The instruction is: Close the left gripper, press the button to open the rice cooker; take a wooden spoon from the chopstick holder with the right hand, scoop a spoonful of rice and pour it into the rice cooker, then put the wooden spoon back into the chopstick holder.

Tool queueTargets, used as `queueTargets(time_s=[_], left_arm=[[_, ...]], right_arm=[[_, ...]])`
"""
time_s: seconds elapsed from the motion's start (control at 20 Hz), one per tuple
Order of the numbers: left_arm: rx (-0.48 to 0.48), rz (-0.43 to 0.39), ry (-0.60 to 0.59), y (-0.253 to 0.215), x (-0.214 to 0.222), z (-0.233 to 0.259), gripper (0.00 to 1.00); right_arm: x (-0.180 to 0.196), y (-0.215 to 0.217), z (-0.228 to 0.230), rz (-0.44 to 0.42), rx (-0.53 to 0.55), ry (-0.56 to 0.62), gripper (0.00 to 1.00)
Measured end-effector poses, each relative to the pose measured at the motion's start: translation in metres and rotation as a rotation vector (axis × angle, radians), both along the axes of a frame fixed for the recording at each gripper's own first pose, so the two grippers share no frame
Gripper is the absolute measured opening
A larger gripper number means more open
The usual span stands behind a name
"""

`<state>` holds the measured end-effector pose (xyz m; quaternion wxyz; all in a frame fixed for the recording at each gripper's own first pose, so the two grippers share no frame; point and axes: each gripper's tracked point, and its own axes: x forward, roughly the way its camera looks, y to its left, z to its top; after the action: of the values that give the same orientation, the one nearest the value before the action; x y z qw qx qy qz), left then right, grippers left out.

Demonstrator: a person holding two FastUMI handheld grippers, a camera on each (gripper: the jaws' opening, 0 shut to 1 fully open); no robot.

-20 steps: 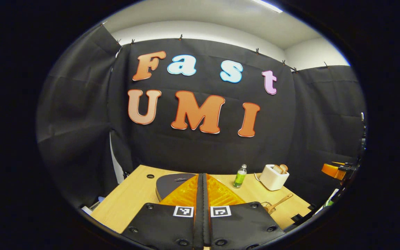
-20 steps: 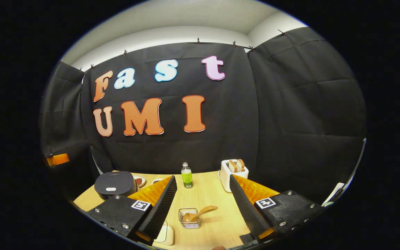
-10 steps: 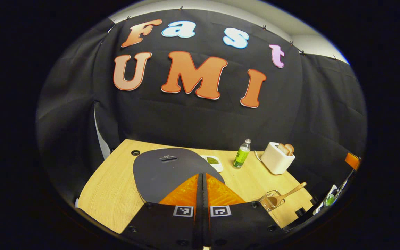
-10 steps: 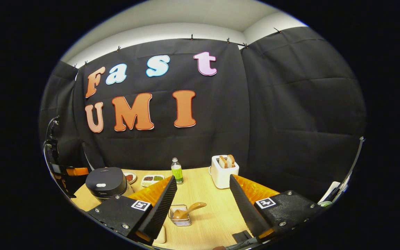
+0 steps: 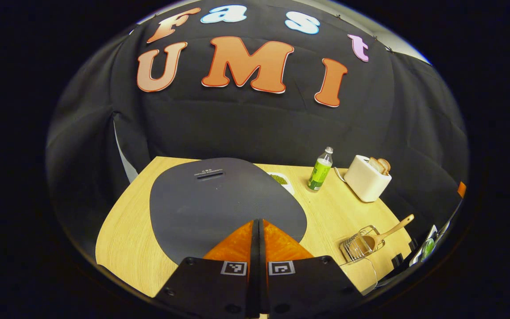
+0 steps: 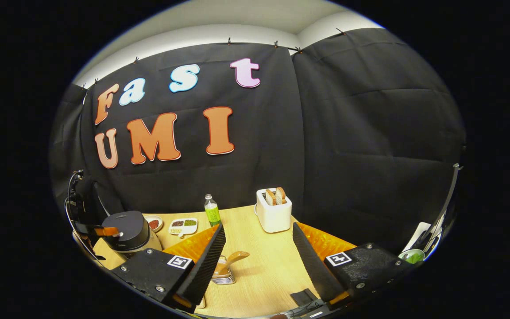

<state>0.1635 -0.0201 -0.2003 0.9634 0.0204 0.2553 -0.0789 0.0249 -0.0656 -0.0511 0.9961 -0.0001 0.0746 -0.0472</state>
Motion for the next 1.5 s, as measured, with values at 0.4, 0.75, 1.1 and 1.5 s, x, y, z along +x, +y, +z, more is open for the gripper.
queueTargets(time_s=[0.4,0.75,1.1,1.5], left_arm=[[0.062,-0.048,-0.01,0.0,-0.002,-0.008,0.05],[0.118,-0.003,-0.063,-0.001,-0.006,0.025,0.04],[0.053,0.03,-0.353,0.01,-0.026,0.183,0.04],[0.057,0.127,-0.439,0.055,-0.075,0.229,0.0]], right_arm=[[0.009,0.013,-0.018,0.024,-0.004,0.037,0.94],[0.01,0.009,-0.016,0.025,-0.006,0.018,0.94],[0.019,0.01,-0.025,0.037,-0.009,0.007,0.94],[0.046,0.03,-0.068,0.096,0.115,0.082,0.94]])
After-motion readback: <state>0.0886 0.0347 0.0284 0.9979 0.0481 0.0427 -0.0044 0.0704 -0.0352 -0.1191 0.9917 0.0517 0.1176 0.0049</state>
